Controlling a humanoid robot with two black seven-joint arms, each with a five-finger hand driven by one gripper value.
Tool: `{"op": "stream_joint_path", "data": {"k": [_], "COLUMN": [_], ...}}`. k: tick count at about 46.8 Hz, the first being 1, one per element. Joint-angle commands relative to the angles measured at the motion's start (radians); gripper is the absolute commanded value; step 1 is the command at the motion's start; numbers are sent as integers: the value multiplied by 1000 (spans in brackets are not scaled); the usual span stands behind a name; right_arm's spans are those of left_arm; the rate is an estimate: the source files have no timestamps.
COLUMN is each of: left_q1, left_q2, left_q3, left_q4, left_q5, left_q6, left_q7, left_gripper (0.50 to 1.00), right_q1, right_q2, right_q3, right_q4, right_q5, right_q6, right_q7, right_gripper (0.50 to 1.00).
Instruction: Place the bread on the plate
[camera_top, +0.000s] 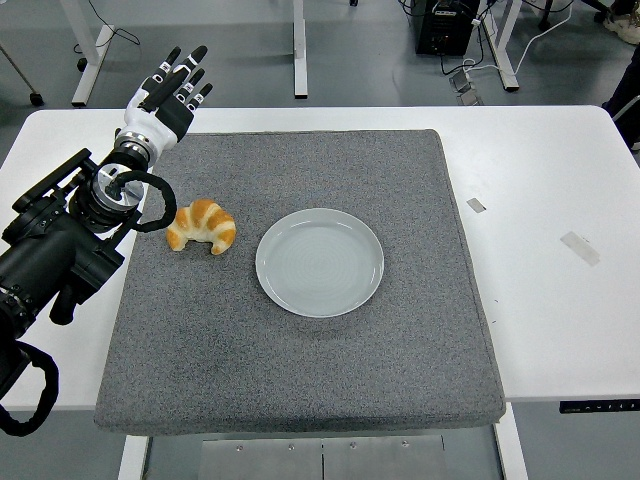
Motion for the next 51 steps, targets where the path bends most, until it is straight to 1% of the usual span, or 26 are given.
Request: {"op": "stream_joint_path", "data": {"k": [1,25,30,33,38,46,51], "left_q1": [3,12,13,13,13,-5,-20], "left_q2": [0,5,8,21,67,178,242], "left_q3": [1,1,0,0,14,170,202], "left_q4": [0,1,0,0,-8,-9,-17], "left_q5": [1,4,34,51,79,97,100], "left_q6": [0,-3,-6,-6,-21,-103,-139], "left_q7": [-2,0,2,2,3,0,3], "left_gripper": [980,980,980,980,980,980,980], "right_q1": [0,0,0,0,0,0,0], "right_q2": [0,0,0,0,0,0,0], "right_q3": [0,0,0,0,0,0,0], "right_q4": [0,0,0,0,0,0,0], "right_q5": [-1,-1,1,-1,1,1,1], "right_q6": [0,0,0,1,0,0,0], "right_q7": [0,0,0,0,0,0,0], "right_gripper": [1000,1000,1000,1000,1000,1000,1000]}}
